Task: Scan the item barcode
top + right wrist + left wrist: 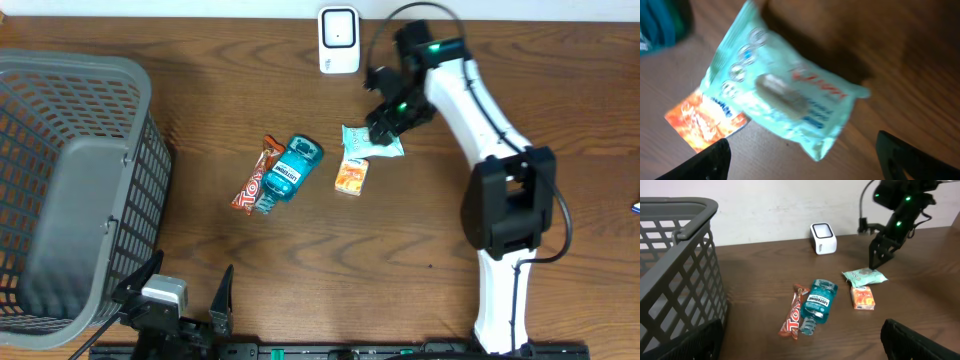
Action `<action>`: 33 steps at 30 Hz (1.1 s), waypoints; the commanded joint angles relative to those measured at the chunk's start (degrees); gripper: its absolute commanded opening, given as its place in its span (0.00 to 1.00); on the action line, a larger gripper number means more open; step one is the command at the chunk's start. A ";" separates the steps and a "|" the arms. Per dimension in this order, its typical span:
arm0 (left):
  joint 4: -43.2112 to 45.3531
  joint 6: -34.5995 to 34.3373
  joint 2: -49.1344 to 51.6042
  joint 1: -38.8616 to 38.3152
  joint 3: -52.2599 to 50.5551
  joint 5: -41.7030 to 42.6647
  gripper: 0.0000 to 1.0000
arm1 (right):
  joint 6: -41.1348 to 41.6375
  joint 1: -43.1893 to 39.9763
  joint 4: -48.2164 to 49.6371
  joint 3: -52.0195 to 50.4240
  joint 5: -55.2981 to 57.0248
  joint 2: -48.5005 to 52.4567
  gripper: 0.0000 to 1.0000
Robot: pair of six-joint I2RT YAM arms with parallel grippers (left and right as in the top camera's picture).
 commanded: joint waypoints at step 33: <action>0.00 -0.11 -0.09 0.26 0.00 0.33 1.00 | -15.47 14.58 29.64 -29.18 31.50 -8.52 0.87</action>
